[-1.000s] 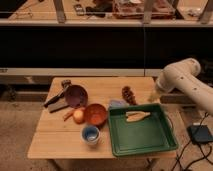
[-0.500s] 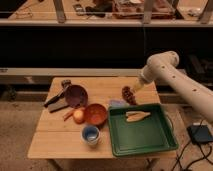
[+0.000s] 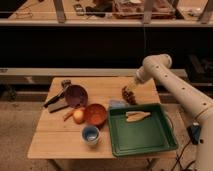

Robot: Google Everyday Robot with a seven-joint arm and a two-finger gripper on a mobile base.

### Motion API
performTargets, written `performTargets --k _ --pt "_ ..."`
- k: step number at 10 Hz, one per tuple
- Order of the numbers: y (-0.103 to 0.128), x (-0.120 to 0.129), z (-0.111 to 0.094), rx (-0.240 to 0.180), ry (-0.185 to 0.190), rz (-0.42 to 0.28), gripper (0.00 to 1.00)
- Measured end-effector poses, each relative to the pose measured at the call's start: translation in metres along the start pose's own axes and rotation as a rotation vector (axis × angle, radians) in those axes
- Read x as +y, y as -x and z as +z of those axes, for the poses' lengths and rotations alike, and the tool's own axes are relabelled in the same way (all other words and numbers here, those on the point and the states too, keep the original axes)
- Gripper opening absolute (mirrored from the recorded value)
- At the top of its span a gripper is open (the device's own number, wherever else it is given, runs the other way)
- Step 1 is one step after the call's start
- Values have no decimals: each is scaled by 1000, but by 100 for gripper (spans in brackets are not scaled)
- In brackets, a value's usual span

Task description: Place grapes in tray

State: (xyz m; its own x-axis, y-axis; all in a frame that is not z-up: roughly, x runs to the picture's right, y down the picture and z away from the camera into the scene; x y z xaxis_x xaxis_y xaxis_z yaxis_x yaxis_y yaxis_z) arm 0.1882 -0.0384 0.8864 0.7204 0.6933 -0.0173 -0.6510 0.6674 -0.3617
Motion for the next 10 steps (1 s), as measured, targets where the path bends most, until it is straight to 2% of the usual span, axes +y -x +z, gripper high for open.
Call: performTargets --k 6,10 --pt "-32 8 65 19 62 54 79" --pt "-32 15 87 25 96 70 77"
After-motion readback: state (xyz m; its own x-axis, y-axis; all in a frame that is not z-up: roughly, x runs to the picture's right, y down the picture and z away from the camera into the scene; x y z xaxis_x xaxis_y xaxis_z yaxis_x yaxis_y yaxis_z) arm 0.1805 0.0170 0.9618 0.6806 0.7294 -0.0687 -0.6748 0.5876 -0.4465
